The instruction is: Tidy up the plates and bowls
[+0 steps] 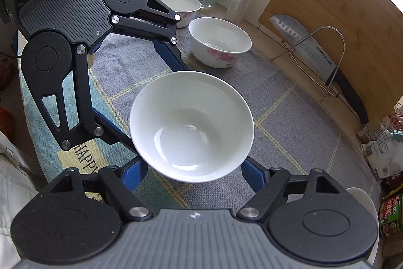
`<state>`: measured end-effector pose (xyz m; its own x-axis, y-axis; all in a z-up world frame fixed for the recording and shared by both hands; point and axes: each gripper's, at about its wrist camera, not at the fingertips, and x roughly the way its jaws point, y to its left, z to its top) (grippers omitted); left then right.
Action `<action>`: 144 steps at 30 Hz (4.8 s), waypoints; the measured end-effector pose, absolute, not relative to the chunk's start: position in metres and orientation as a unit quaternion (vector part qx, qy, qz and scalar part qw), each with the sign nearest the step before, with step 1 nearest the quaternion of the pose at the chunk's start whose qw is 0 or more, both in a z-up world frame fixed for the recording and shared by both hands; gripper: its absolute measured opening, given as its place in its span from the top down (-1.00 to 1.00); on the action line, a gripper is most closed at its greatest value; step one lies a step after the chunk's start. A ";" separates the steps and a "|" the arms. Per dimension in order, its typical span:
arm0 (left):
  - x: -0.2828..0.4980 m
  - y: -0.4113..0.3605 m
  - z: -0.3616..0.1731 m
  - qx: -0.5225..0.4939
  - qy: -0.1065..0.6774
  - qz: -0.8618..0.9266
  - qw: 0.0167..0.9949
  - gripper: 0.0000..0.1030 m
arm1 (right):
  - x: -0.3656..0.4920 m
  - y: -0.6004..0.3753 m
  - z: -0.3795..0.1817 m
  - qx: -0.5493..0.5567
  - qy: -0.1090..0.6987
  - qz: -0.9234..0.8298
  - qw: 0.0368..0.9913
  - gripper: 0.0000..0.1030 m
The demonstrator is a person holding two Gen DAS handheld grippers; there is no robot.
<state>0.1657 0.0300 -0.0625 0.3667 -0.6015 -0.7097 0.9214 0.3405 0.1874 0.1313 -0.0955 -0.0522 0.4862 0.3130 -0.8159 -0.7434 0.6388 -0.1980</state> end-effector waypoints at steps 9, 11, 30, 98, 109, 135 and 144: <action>0.176 0.009 -0.074 0.287 0.279 -0.495 0.771 -0.64 | 0.140 -0.116 -0.059 -0.276 0.400 0.318 0.814 -0.65; 0.178 0.006 -0.075 0.285 0.280 -0.494 0.772 -0.64 | 0.143 -0.117 -0.061 -0.276 0.402 0.317 0.813 -0.65; 0.183 0.002 -0.080 0.275 0.292 -0.490 0.774 -0.63 | 0.153 -0.123 -0.068 -0.257 0.412 0.320 0.813 -0.61; 0.254 0.164 -0.004 0.097 0.343 -0.255 0.899 -0.98 | 0.181 0.021 -0.048 -0.110 0.334 0.132 0.927 -1.00; 0.304 0.137 -0.004 0.140 0.344 -0.310 0.875 -0.98 | 0.193 0.039 -0.056 -0.110 0.342 0.105 0.927 -1.00; 0.379 0.094 -0.057 0.151 0.447 -0.369 0.801 -0.93 | 0.233 0.053 -0.085 -0.107 0.365 0.101 0.919 -1.00; 0.386 0.091 -0.062 0.152 0.467 -0.383 0.782 -0.85 | 0.240 0.054 -0.090 -0.110 0.365 0.112 0.918 -0.99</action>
